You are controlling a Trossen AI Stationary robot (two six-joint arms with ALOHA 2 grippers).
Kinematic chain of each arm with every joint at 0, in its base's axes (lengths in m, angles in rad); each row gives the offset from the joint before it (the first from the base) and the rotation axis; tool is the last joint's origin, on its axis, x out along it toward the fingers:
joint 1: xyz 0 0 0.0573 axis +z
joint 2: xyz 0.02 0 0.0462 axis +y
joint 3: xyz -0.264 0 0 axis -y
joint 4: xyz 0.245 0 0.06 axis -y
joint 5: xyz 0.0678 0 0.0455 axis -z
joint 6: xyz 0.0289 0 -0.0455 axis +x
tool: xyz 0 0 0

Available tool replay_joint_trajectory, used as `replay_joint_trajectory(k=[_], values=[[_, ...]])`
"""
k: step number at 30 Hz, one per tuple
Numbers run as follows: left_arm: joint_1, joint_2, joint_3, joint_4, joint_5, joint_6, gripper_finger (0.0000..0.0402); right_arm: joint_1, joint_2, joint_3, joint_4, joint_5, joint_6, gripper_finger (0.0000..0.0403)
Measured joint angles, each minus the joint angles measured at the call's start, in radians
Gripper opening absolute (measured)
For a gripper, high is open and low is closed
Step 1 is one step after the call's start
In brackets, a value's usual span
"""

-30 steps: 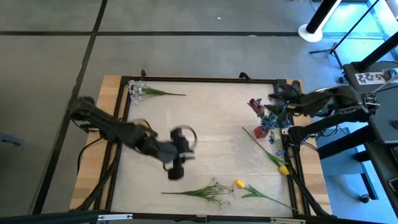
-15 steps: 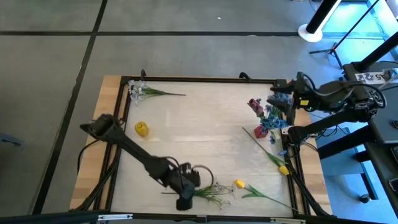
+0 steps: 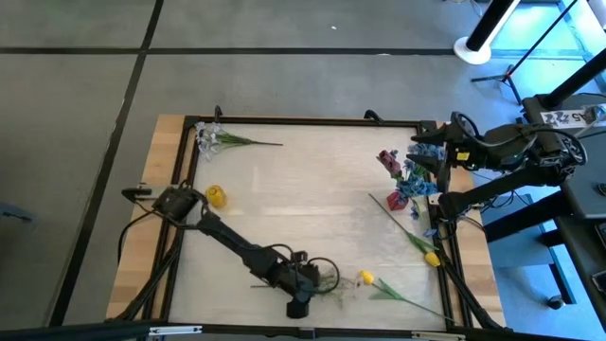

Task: Sort flowers into vase by color
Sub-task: Put the bottom white flower into the yellow vase

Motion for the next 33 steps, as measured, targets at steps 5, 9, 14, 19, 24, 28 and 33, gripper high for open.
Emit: replay_joint_trajectory(k=[5, 9, 14, 19, 24, 28, 33], values=[[0.026, 0.018, 0.003, -0.003, -0.080, 0.045, 0.0158, 0.000, 0.000, 0.000, 0.000, 0.000, 0.020, 0.0232], [0.039, 0.000, -0.001, -0.050, -0.160, -0.011, 0.0092, 0.000, 0.000, 0.000, 0.001, 0.000, 0.021, 0.0232], [0.064, -0.086, -0.007, -0.224, -0.199, -0.064, 0.0012, -0.001, -0.001, 0.000, 0.003, 0.007, 0.023, 0.0232], [0.073, -0.269, -0.010, -0.402, -0.410, -0.034, 0.0013, -0.001, -0.003, 0.000, -0.002, 0.024, 0.074, 0.0232], [0.083, -0.504, -0.102, -0.509, -0.705, -0.094, 0.0004, 0.000, 0.002, 0.000, -0.003, 0.036, 0.103, 0.0232], [0.077, -0.740, -0.242, -0.500, -0.941, -0.155, 0.0005, -0.001, 0.019, 0.000, 0.031, 0.072, 0.101, 0.0232], [0.032, -1.024, -0.414, -0.497, -1.163, -0.194, 0.0005, -0.001, 0.023, -0.001, 0.092, 0.094, 0.097, 0.0232]])
